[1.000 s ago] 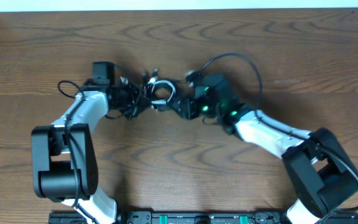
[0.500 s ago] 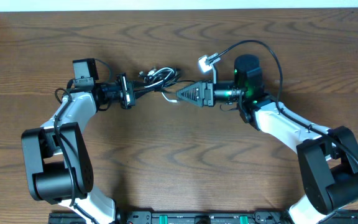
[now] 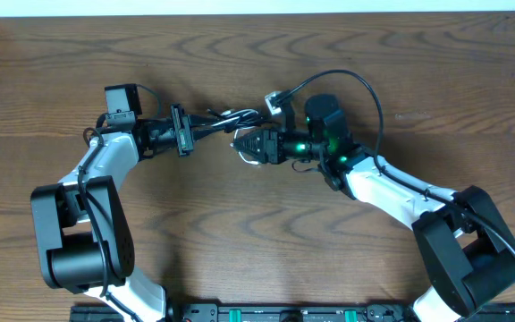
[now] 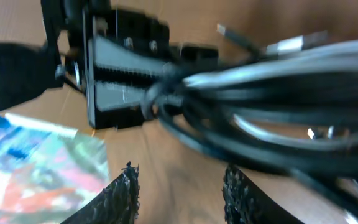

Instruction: Untangle cables

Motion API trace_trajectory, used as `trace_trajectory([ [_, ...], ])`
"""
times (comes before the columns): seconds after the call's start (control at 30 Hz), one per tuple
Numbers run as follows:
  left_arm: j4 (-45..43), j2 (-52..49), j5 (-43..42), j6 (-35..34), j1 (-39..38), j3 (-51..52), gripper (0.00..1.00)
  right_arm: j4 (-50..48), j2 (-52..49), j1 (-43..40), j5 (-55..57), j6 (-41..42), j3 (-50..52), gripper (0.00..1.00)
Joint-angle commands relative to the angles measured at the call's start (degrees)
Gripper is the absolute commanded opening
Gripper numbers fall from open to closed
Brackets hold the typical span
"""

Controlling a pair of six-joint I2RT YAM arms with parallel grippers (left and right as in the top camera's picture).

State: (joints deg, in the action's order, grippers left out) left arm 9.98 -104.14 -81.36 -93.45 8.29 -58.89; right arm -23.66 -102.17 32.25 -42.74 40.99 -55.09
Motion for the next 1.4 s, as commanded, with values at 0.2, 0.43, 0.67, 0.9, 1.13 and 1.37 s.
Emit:
trace_trajectory([
  [0.2, -0.24, 0.96, -1.57, -0.7, 0.0, -0.15, 0.08, -8.87, 0.81, 0.42, 9.53, 5.97, -0.31, 0.36],
  [0.43, -0.26, 0.96, -1.53, -0.72, -0.02, -0.15, 0.08, -10.12, 0.81, 1.2, 11.15, 10.47, -0.31, 0.37],
  [0.67, -0.26, 0.96, -1.11, -0.7, -0.02, -0.15, 0.08, -11.65, 0.81, 1.22, 13.99, 13.09, -0.31, 0.37],
  [0.9, -0.26, 0.96, 2.75, -0.72, -0.02, -0.15, 0.08, -11.5, 0.81, 2.47, 20.83, 14.73, -0.31, 0.38],
  [1.13, -0.26, 0.96, 4.07, -0.72, -0.02, -0.15, 0.08, -10.4, 0.81, 3.1, 21.86, 14.69, -0.31, 0.39],
  [1.37, -0.26, 0.96, 4.07, -0.7, -0.02, -0.15, 0.08, -10.43, 0.81, 3.13, 22.25, 18.51, -0.31, 0.36],
])
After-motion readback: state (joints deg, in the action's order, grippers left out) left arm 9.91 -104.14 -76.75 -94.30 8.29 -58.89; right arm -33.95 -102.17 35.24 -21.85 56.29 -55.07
